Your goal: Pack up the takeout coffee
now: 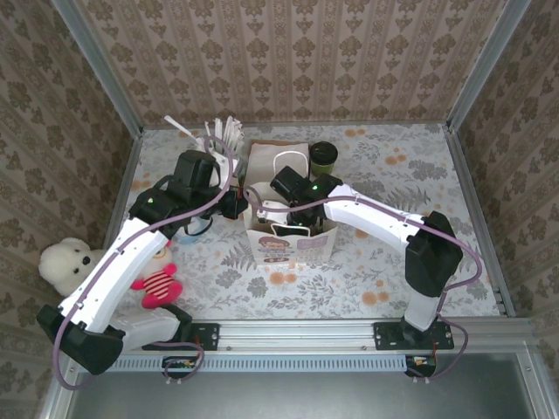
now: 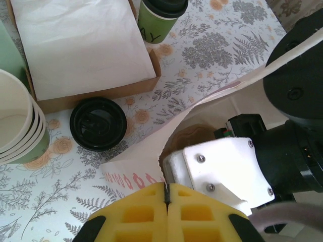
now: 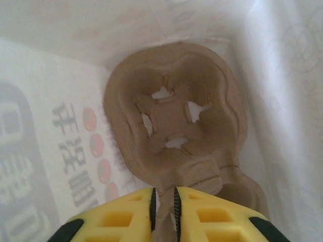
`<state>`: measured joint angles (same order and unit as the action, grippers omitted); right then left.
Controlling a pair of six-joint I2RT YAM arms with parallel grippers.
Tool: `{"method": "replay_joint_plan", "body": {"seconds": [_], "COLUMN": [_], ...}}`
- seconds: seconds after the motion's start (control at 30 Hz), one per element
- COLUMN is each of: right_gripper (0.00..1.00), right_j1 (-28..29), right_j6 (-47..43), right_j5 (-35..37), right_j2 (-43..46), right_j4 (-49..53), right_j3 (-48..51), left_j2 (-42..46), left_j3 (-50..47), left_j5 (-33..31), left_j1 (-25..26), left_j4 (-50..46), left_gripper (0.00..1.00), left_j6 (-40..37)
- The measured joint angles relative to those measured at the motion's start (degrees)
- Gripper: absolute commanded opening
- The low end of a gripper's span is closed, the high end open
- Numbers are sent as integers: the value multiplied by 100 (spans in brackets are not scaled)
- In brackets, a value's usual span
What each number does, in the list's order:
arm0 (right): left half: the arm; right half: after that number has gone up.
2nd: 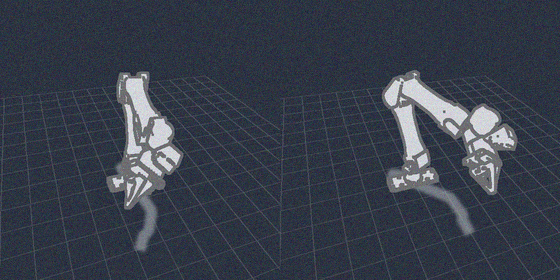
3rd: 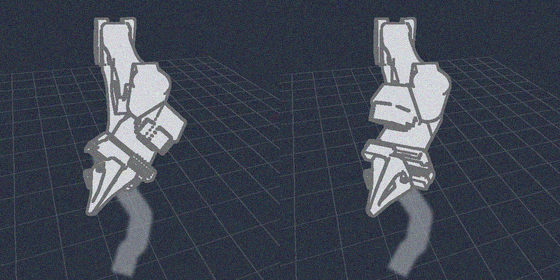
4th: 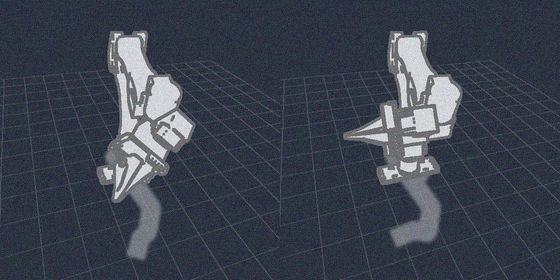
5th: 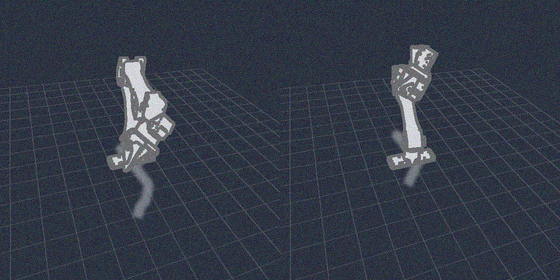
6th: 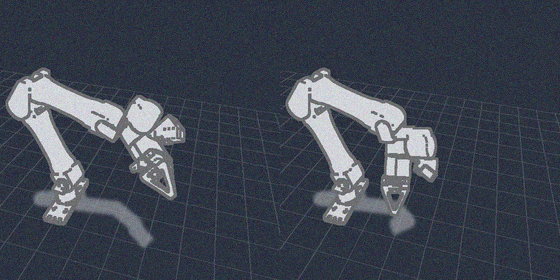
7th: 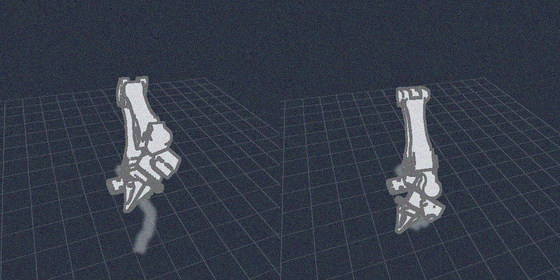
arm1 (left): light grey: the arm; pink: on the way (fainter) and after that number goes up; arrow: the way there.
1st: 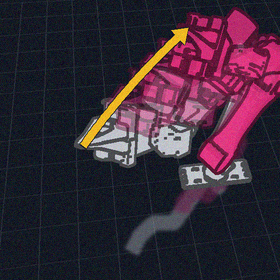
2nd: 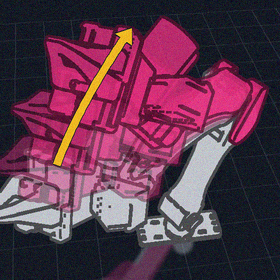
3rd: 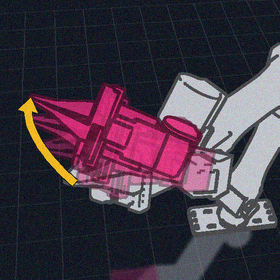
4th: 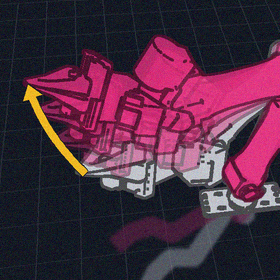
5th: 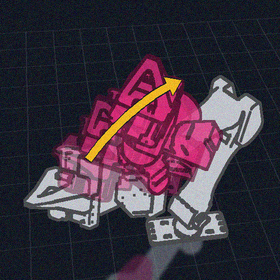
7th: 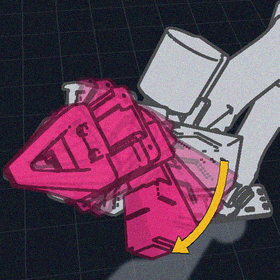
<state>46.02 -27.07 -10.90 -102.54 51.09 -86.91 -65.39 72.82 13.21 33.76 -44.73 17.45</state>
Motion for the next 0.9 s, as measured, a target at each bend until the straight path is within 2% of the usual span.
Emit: {"method": "replay_joint_plan", "body": {"seconds": [0.13,0.53,0.9], "right_gripper": [8,8,10], "right_j1": [0,61,96], "right_j6": [-433,-979,-1180], "right_j5": [149,579,518], "right_j2": [-181,-986,-1038], "right_j4": [186,291,295], "right_j3": [-17,-39,-92], "left_j2": [15,28,31], "left_j3": [0,0,13], "left_j5": [-46,-195,-195], "left_j1": [-44,-107,-120], "left_j4": [-31,-125,-160], "left_gripper": [0,0,0], "left_j6": [-20,-59,-59]}}
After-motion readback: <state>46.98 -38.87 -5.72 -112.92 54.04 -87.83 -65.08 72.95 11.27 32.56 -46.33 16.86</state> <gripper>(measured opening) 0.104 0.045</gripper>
